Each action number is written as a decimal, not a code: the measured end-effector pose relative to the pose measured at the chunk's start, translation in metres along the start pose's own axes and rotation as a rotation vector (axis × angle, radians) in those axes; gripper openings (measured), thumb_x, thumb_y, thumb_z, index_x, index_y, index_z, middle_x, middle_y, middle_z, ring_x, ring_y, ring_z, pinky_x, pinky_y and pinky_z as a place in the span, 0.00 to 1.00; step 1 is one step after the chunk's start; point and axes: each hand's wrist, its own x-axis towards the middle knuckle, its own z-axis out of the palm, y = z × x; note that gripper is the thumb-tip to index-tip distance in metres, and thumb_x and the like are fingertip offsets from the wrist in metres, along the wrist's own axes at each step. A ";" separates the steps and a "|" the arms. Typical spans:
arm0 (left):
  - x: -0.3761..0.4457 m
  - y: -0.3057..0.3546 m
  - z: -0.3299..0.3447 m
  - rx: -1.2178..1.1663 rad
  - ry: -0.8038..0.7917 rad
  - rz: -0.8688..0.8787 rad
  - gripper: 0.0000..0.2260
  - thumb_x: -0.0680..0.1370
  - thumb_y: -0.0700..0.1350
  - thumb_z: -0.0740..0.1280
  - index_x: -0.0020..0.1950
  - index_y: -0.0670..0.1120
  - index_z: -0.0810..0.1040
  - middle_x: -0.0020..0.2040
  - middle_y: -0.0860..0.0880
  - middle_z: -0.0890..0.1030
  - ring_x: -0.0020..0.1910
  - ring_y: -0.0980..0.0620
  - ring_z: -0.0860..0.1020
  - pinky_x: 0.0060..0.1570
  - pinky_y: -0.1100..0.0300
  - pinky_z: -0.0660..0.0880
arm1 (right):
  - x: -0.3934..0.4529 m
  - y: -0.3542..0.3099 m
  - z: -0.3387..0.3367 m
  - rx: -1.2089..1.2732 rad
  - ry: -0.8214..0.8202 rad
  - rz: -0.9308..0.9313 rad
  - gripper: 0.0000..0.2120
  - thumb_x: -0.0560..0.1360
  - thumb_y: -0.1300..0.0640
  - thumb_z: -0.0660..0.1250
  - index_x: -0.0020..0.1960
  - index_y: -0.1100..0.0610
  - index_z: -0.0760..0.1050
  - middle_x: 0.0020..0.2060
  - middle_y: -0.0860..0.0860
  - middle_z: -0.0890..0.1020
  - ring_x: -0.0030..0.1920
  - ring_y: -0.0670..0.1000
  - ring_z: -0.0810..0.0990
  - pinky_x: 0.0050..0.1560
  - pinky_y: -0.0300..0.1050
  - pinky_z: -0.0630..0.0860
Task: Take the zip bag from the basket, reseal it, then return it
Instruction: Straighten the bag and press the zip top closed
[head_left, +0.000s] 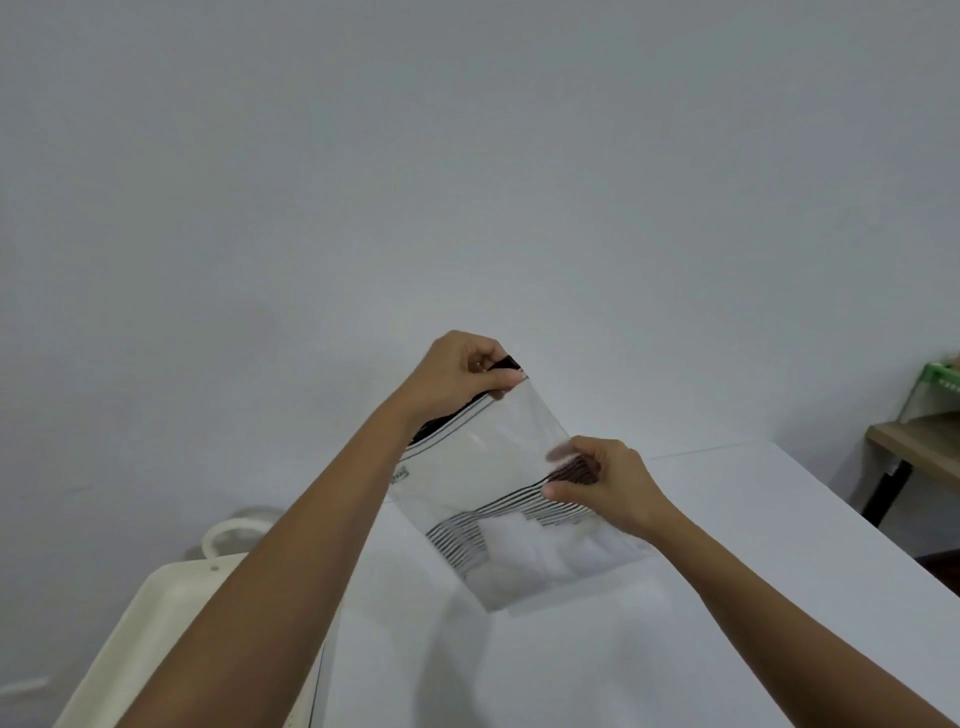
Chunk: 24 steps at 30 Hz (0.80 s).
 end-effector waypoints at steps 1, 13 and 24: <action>0.002 0.002 0.006 -0.009 -0.021 0.010 0.05 0.73 0.42 0.74 0.41 0.41 0.83 0.34 0.46 0.82 0.35 0.51 0.80 0.43 0.59 0.79 | 0.004 -0.004 0.002 0.051 0.016 -0.019 0.14 0.65 0.51 0.79 0.48 0.50 0.83 0.37 0.47 0.87 0.39 0.43 0.85 0.41 0.34 0.80; -0.028 -0.041 -0.044 0.352 -0.191 -0.216 0.03 0.71 0.44 0.76 0.39 0.50 0.83 0.36 0.50 0.85 0.35 0.60 0.81 0.41 0.61 0.74 | 0.019 -0.005 -0.045 0.474 0.223 0.053 0.01 0.73 0.63 0.71 0.43 0.61 0.82 0.32 0.54 0.86 0.33 0.50 0.85 0.34 0.40 0.81; -0.020 -0.023 -0.059 0.139 -0.008 -0.202 0.05 0.74 0.45 0.74 0.44 0.44 0.84 0.38 0.48 0.86 0.37 0.55 0.85 0.36 0.63 0.78 | 0.037 -0.022 -0.085 0.062 0.122 -0.054 0.02 0.71 0.64 0.73 0.43 0.60 0.83 0.33 0.53 0.85 0.37 0.51 0.85 0.40 0.40 0.83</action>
